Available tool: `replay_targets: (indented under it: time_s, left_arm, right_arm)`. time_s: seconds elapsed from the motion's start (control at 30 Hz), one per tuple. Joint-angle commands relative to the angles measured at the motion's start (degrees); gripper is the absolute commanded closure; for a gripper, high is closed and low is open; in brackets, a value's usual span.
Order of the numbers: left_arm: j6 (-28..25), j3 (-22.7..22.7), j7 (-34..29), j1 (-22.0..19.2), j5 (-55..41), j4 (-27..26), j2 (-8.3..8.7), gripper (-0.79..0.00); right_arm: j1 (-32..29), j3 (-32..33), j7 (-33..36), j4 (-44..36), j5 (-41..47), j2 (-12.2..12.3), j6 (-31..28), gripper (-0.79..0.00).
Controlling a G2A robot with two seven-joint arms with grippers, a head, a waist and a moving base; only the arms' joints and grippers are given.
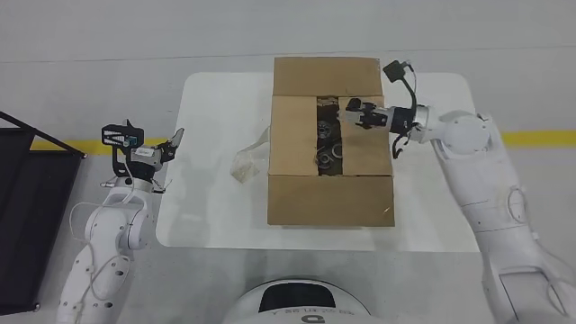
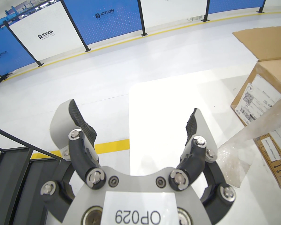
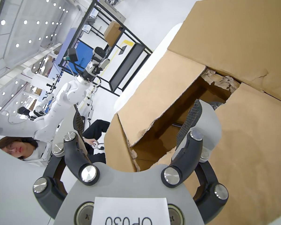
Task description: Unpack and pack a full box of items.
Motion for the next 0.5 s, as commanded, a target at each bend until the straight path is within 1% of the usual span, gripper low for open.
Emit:
replay_targets:
  time_s: [0.0, 0.17, 0.23, 0.3, 0.47]
  left_arm:
    - [0.0, 0.0, 0.0, 0.0, 0.0, 0.0, 0.0, -0.785]
    - [0.0, 0.0, 0.0, 0.0, 0.0, 0.0, 0.0, -0.785]
    - [0.0, 0.0, 0.0, 0.0, 0.0, 0.0, 0.0, -0.785]
    - [0.0, 0.0, 0.0, 0.0, 0.0, 0.0, 0.0, -0.785]
    - [0.0, 0.0, 0.0, 0.0, 0.0, 0.0, 0.0, -0.785]
  right_arm:
    - [-0.12, 0.37, 0.07, -0.11, 0.08, 0.03, -0.07, -0.785]
    - [-0.25, 0.34, -0.34, -0.04, 0.11, 0.02, 0.3, -0.785]
    - [-0.05, -0.45, -2.28, 0.58, -0.53, -0.18, 3.77, -0.785]
    - [0.83, -2.72, -3.24, 2.36, -0.1, -0.69, 7.55, -0.785]
    - [3.77, -9.95, -5.22, 7.54, -2.58, -2.38, 10.36, -0.785]
